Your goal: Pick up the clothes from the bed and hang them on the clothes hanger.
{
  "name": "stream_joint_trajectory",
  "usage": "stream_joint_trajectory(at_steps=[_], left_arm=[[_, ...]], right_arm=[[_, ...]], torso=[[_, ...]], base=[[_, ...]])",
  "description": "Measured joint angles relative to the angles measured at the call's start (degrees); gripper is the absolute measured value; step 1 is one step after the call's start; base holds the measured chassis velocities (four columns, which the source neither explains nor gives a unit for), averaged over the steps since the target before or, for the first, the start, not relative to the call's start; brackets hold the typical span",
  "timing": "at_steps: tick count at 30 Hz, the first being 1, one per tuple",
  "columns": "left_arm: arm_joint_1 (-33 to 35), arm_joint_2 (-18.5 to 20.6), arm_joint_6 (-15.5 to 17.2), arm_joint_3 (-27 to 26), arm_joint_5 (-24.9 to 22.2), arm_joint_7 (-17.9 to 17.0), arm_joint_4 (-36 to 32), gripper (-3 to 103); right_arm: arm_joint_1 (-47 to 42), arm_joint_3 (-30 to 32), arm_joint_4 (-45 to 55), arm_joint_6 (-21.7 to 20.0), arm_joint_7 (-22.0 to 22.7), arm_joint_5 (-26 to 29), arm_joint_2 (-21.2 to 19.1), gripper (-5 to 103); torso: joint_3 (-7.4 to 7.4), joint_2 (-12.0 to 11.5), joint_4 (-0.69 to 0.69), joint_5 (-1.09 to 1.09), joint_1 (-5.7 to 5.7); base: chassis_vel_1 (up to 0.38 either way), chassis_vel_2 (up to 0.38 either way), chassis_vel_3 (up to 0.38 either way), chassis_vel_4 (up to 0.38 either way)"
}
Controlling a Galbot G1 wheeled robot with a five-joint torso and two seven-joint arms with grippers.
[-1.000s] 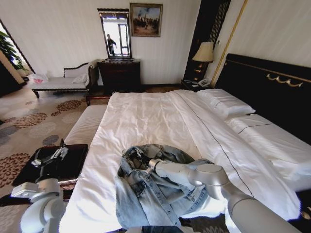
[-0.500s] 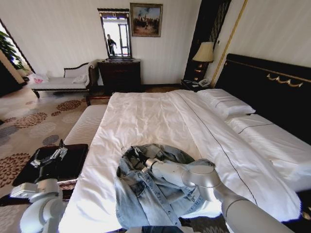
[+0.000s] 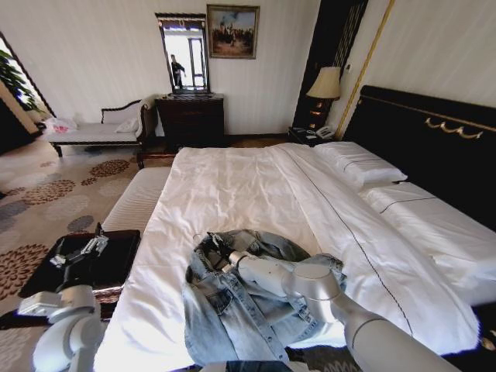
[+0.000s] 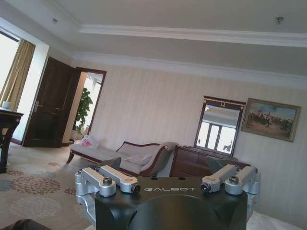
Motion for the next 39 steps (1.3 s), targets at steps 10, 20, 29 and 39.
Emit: stream_joint_trajectory(at_steps=[10, 20, 29, 39], left_arm=[[0.02, -0.05, -0.05, 0.03, -0.19, 0.01, 0.05, 100], [-0.22, 0.07, -0.06, 0.31, -0.13, 0.02, 0.30, 100], [-0.41, 0.14, 0.03, 0.50, 0.00, 0.02, 0.38, 100], [-0.29, 0.53, 0.03, 0.20, -0.20, 0.01, 0.40, 100]], right_arm=[[-1.36, 1.76, -4.66, -1.39, 1.12, 1.21, 0.47, 88], [-2.47, 4.29, -6.08, -0.62, 2.27, -0.19, 0.39, 55], [-2.91, 5.81, -5.74, -0.56, 4.30, -1.40, 0.36, 25], [-0.60, 7.66, -0.47, -0.46, 6.53, -3.70, 0.29, 22]], torso=[[0.00, 0.00, 0.01, 0.00, 0.00], [0.00, 0.00, 0.00, 0.00, 0.00], [0.00, 0.00, 0.00, 0.00, 0.00], [0.00, 0.00, -0.01, -0.01, 0.00]], base=[[0.000, 0.000, 0.000, 0.000], [0.000, 0.000, 0.000, 0.000], [0.000, 0.000, 0.000, 0.000], [0.000, 0.000, 0.000, 0.000]])
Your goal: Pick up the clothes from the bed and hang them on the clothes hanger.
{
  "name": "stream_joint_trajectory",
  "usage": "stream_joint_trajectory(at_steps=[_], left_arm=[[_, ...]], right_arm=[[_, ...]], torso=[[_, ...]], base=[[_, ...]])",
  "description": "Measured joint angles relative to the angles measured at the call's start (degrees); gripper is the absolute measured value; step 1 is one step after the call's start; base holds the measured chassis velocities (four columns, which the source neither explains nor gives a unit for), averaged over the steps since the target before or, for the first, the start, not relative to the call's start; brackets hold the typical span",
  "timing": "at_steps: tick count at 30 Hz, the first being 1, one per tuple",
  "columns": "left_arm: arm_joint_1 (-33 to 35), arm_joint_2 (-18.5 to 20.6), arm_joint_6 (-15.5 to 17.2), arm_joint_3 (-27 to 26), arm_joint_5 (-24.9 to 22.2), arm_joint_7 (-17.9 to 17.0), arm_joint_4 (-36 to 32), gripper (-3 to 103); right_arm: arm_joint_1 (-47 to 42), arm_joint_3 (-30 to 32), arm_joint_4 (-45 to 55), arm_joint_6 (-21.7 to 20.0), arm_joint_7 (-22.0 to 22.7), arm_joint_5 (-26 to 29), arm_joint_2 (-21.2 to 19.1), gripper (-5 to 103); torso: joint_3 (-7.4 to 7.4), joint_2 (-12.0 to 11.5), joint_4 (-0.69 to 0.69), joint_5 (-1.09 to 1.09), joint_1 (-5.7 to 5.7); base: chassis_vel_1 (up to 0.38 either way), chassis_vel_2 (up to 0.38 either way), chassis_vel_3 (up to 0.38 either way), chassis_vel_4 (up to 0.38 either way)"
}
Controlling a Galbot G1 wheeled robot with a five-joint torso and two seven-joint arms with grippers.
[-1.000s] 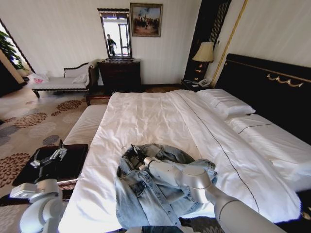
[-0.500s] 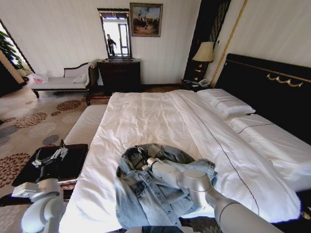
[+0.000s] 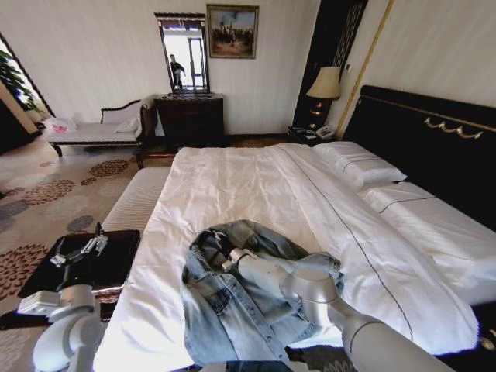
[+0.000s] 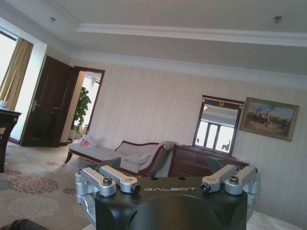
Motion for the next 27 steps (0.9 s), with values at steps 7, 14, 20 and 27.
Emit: stream_joint_trajectory(at_steps=[7, 14, 20, 27], left_arm=[[-0.29, 0.47, 0.50, 0.09, -0.05, -0.11, -0.39, 100], [-0.94, 0.82, 1.57, 0.87, 0.20, -0.67, -0.91, 100], [-1.41, 0.82, 2.44, 2.04, 1.25, -1.12, -1.42, 100], [-1.23, 0.70, 3.13, 3.11, 2.62, -1.54, -2.23, 100]], right_arm=[[1.92, 3.72, 9.59, -0.93, 2.21, 1.84, -4.21, 22], [4.06, 9.39, 20.22, -1.81, 3.91, 3.90, -9.55, 22], [5.64, 15.36, 28.23, 0.17, 2.52, 4.94, -13.28, 22], [6.46, 25.66, 33.61, 3.92, -1.06, 6.29, -17.62, 22]], torso=[[0.00, 0.00, 0.00, 0.00, 0.00], [0.00, 0.00, 0.00, 0.00, 0.00], [0.00, 0.00, 0.01, 0.02, 0.00], [0.00, 0.00, 0.01, 0.03, 0.00]], base=[[0.000, 0.000, 0.000, 0.000], [0.000, 0.000, 0.000, 0.000], [0.000, 0.000, 0.000, 0.000], [0.000, 0.000, 0.000, 0.000]])
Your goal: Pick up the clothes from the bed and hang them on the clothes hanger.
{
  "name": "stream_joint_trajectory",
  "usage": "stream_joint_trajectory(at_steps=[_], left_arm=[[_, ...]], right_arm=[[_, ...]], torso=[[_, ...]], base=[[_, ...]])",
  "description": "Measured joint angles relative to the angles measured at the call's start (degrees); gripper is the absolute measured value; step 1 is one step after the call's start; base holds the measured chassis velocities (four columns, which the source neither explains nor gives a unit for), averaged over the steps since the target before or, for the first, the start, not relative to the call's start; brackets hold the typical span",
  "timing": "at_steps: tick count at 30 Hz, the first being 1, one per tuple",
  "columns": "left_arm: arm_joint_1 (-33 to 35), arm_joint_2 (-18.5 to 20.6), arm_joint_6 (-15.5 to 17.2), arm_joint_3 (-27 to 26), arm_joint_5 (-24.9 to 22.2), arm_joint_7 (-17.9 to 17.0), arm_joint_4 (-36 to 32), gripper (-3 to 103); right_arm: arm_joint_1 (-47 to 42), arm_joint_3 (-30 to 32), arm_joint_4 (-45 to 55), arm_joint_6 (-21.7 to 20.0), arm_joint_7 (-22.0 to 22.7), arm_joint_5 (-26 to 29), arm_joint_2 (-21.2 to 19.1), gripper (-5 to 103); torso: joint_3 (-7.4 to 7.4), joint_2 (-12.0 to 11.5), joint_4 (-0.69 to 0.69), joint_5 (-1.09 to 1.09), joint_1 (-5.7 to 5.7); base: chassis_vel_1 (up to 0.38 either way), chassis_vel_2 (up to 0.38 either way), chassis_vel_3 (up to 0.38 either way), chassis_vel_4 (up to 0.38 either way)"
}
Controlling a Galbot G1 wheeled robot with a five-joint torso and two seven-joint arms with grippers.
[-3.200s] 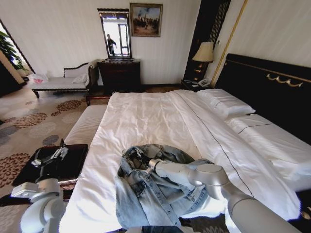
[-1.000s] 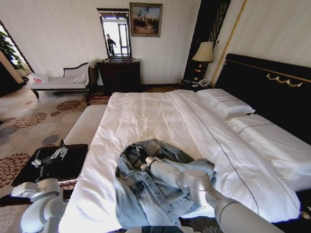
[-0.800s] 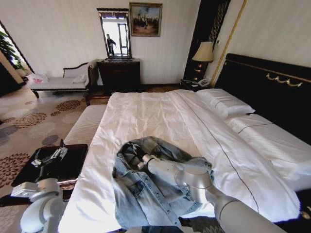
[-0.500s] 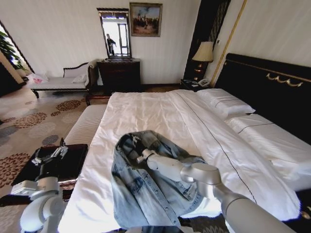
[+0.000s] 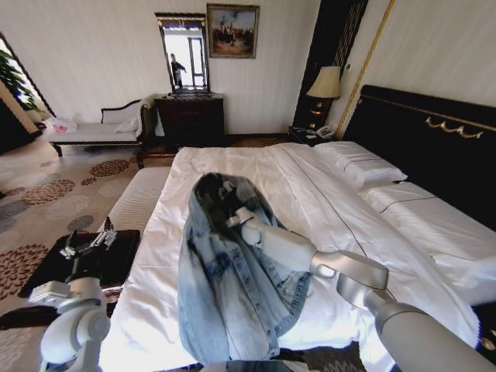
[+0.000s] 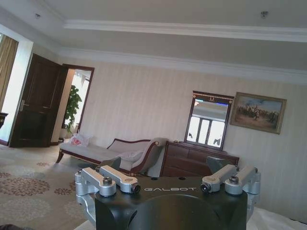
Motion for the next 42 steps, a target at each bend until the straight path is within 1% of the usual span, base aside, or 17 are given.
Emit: stream_joint_trajectory(at_steps=[3, 6, 9, 10, 11, 16, 17, 22, 24, 27, 29, 30, 32, 33, 35, 40, 42], left_arm=[[0.30, -0.11, 0.06, 0.19, 0.33, -0.04, -0.24, 100], [0.80, -0.16, 0.06, 0.24, 0.65, -0.10, -0.55, 100], [1.25, -0.18, 0.12, 0.18, 0.69, -0.24, -1.05, 100], [1.25, -0.18, 0.12, 0.18, 0.69, -0.24, -1.05, 100], [1.45, -0.23, 0.13, 0.15, 0.73, -0.33, -1.22, 100], [2.43, -0.66, 0.46, 0.33, -0.79, -1.11, -2.48, 100], [2.43, -0.66, 0.46, 0.33, -0.79, -1.11, -2.48, 100], [2.85, -0.69, 0.87, 0.44, -2.05, -2.01, -2.96, 100], [2.85, -0.65, 1.00, 0.45, -2.06, -2.12, -3.18, 100], [3.12, -0.85, 1.34, 0.51, -2.07, -2.29, -3.94, 100], [3.63, -1.21, 1.38, 0.49, -2.04, -2.34, -4.53, 100], [3.63, -1.21, 1.38, 0.49, -2.04, -2.34, -4.53, 100], [4.20, -1.47, 1.38, 0.22, -2.01, -2.35, -5.24, 100], [5.21, -1.66, 1.38, -0.78, -2.15, -2.36, -6.63, 100], [5.32, -1.66, 1.38, -0.94, -2.22, -2.37, -6.91, 100], [5.58, -2.04, 1.38, -0.93, -2.41, -2.41, -7.88, 100], [5.57, -2.13, 1.38, -0.91, -2.51, -2.41, -8.01, 100]], right_arm=[[-0.13, 2.96, 0.63, 1.14, -0.81, -0.01, -0.97, 22], [-0.87, 8.60, 2.62, 4.07, -2.19, -0.04, -2.52, 22], [-1.63, 14.29, 7.19, 5.73, -3.08, 1.50, -5.41, 22], [-1.63, 14.29, 7.19, 5.73, -3.08, 1.50, -5.41, 22], [-1.89, 15.75, 9.18, 5.97, -3.38, 2.83, -6.99, 22], [-4.70, 22.26, 19.63, 9.96, -8.65, 15.37, -17.07, 22], [-4.70, 22.26, 19.63, 9.96, -8.65, 15.37, -17.07, 22], [-10.45, 27.12, 28.09, 13.54, -12.18, 28.40, -23.41, 22], [-11.31, 28.13, 29.69, 14.34, -12.58, 29.99, -24.43, 22], [-13.08, 32.21, 34.74, 17.86, -14.68, 33.94, -27.10, 22], [-13.92, 34.59, 38.79, 18.68, -15.77, 38.85, -28.85, 22], [-13.92, 34.59, 38.79, 18.68, -15.77, 38.85, -28.85, 22], [-14.47, 36.57, 42.34, 18.83, -16.72, 42.88, -30.45, 22], [-14.64, 39.44, 46.26, 18.37, -18.65, 47.50, -33.31, 21], [-14.65, 40.23, 47.08, 17.74, -18.86, 48.60, -34.48, 21], [-14.70, 44.98, 51.08, 9.70, -16.85, 54.78, -42.29, 21], [-14.78, 45.95, 51.51, 8.91, -16.62, 55.77, -43.72, 21]], torso=[[0.00, 0.00, 0.00, 0.00, 0.00], [0.00, 0.00, 0.00, 0.00, 0.00], [0.00, 0.00, 0.02, 0.01, 0.01], [0.00, 0.00, 0.02, 0.01, 0.01], [0.00, 0.00, 0.02, 0.00, 0.00], [-0.01, 0.01, -0.03, 0.01, 0.00], [-0.01, 0.01, -0.03, 0.01, 0.00], [0.00, 0.00, -0.01, 0.02, 0.00], [0.00, 0.00, -0.01, 0.01, 0.00], [-0.01, 0.01, -0.01, 0.00, 0.00], [0.00, 0.01, -0.01, 0.00, -0.01], [0.00, 0.01, -0.01, 0.00, -0.01], [-0.01, 0.01, -0.01, -0.02, -0.01], [-0.01, 0.01, 0.03, -0.01, -0.02], [-0.01, 0.01, 0.02, -0.01, -0.02], [0.00, 0.01, 0.00, 0.00, -0.01], [0.00, 0.01, -0.01, 0.00, -0.01]], base=[[0.000, 0.000, 0.000, 0.000], [0.000, 0.000, 0.000, 0.000], [0.000, 0.000, 0.000, 0.000], [0.000, 0.000, 0.000, 0.000], [0.000, 0.000, 0.000, 0.000], [0.000, 0.000, 0.000, 0.000], [0.000, 0.000, 0.000, 0.000], [0.000, 0.000, 0.000, 0.000], [0.000, 0.000, 0.000, 0.000], [0.000, 0.000, 0.000, 0.000], [0.000, 0.000, 0.000, 0.000], [0.000, 0.000, 0.000, 0.000], [0.000, 0.000, 0.000, 0.000], [0.000, 0.000, 0.000, 0.000], [0.000, 0.000, 0.000, 0.000], [0.000, 0.000, 0.000, 0.000], [0.000, 0.000, 0.000, 0.000]])
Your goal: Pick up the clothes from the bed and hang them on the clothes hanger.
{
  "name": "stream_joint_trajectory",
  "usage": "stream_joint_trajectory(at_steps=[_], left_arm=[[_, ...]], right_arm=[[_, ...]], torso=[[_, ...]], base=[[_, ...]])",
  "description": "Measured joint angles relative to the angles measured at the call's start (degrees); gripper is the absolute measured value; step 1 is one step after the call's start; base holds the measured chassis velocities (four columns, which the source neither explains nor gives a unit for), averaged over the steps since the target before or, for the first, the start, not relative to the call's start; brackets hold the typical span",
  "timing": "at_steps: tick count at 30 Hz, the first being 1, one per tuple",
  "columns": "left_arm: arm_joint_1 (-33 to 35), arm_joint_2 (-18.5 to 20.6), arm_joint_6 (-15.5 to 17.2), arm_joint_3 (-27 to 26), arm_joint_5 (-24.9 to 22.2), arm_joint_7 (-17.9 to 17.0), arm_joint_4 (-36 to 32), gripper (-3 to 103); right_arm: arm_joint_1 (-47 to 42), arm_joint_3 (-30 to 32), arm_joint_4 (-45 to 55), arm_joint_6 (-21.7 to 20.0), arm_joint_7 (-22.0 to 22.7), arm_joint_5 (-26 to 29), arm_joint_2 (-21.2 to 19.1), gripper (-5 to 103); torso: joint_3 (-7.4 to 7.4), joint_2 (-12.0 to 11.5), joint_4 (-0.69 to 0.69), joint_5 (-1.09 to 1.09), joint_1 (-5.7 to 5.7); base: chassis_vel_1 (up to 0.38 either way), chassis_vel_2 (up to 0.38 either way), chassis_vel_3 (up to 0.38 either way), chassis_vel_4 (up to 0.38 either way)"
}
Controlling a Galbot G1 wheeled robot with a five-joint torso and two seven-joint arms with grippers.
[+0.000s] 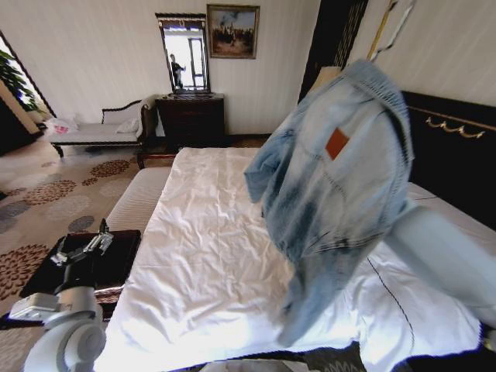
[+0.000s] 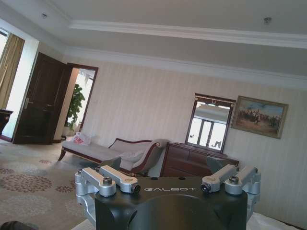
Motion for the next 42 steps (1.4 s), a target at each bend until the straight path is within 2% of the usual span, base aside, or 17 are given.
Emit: stream_joint_trajectory(at_steps=[2, 9, 12, 14, 17, 18, 19, 21, 22, 26, 27, 30, 32, 37, 42], left_arm=[[-0.04, -0.15, 0.00, -0.19, -0.64, -0.02, -0.51, 100], [0.14, -0.57, 0.26, -0.97, -2.19, -0.19, -2.54, 100], [0.02, -0.54, 0.72, -0.41, -2.64, -0.45, -3.48, 100], [0.02, -0.51, 0.76, -0.33, -2.72, -0.45, -3.65, 100], [0.05, -0.14, 1.16, -0.28, -3.64, -0.59, -4.48, 100], [0.05, -0.14, 1.16, -0.28, -3.64, -0.59, -4.48, 100], [0.02, -0.02, 1.30, -0.29, -3.82, -0.63, -4.64, 100], [-0.19, 0.48, 1.89, -0.13, -4.16, -0.73, -5.09, 100], [-0.19, 0.48, 1.89, -0.13, -4.16, -0.73, -5.09, 100], [-0.41, 0.81, 2.42, 0.36, -4.18, -0.80, -5.49, 100], [-0.41, 0.81, 2.42, 0.36, -4.18, -0.80, -5.49, 100], [-0.19, 0.89, 2.60, 0.74, -4.18, -0.73, -6.13, 100], [0.08, 1.07, 2.70, 0.76, -4.49, -0.35, -6.85, 100], [0.69, 1.72, 2.99, 0.33, -5.36, 0.07, -8.05, 100], [2.08, 3.32, 3.16, -0.32, -4.67, -2.73, -8.26, 100]], right_arm=[[-0.25, 2.08, 0.51, -0.83, 0.09, 2.31, -2.64, 21], [-3.03, 7.26, 2.68, -0.91, -1.28, 9.43, -6.88, 21], [-10.97, 16.98, 5.69, -0.27, -4.13, 13.34, -8.69, 21], [-12.90, 19.26, 6.20, 0.09, -4.82, 13.63, -8.86, 21], [-27.37, 32.58, 8.58, 1.68, -9.40, 15.08, -8.47, 21], [-27.37, 32.58, 8.58, 1.68, -9.40, 15.08, -8.47, 21], [-29.98, 35.07, 8.97, 1.82, -9.99, 15.33, -8.09, 21], [-40.89, 45.38, 10.85, 3.05, -14.10, 16.10, -5.84, 21], [-40.89, 45.38, 10.85, 3.05, -14.10, 16.10, -5.84, 21], [-54.59, 54.35, 13.92, 3.83, -21.22, 16.23, -0.82, 21], [-54.59, 54.35, 13.92, 3.83, -21.22, 16.23, -0.82, 21], [-59.32, 56.22, 16.88, 4.42, -23.26, 13.93, 3.39, 21], [-60.52, 55.34, 18.37, 4.42, -23.74, 12.12, 5.75, 21], [-61.30, 53.33, 20.70, 4.29, -23.90, 9.63, 8.76, 21], [-62.93, 53.93, 22.51, 3.37, -23.65, 6.81, 11.96, 21]], torso=[[0.00, 0.00, -0.01, 0.00, 0.00], [0.00, 0.00, 0.04, 0.00, 0.00], [0.00, 0.00, 0.00, -0.01, 0.01], [0.00, 0.00, 0.00, -0.01, 0.01], [0.00, 0.01, 0.00, 0.00, 0.00], [0.00, 0.01, 0.00, 0.00, 0.00], [0.00, 0.00, 0.00, 0.02, 0.00], [-0.01, 0.00, 0.01, -0.03, 0.01], [-0.01, 0.00, 0.01, -0.03, 0.01], [0.00, 0.00, 0.00, 0.02, 0.00], [0.00, 0.00, 0.00, 0.02, 0.00], [-0.01, 0.00, 0.00, -0.02, 0.00], [0.00, 0.00, 0.01, -0.01, 0.00], [0.00, 0.00, 0.02, -0.01, 0.00], [0.00, 0.00, 0.01, -0.02, 0.00]], base=[[0.000, 0.000, 0.000, 0.000], [0.000, 0.000, 0.000, 0.000], [0.000, 0.000, 0.000, 0.000], [0.000, 0.000, 0.000, 0.000], [0.000, 0.000, 0.000, 0.000], [0.000, 0.000, 0.000, 0.000], [0.000, 0.000, 0.000, 0.000], [0.000, 0.000, 0.000, 0.000], [0.000, 0.000, 0.000, 0.000], [0.000, 0.000, 0.000, 0.000], [0.000, 0.000, 0.000, 0.000], [0.000, 0.000, 0.000, 0.000], [0.000, 0.000, 0.000, 0.000], [0.000, 0.000, 0.000, 0.000], [0.000, 0.000, 0.000, 0.000]])
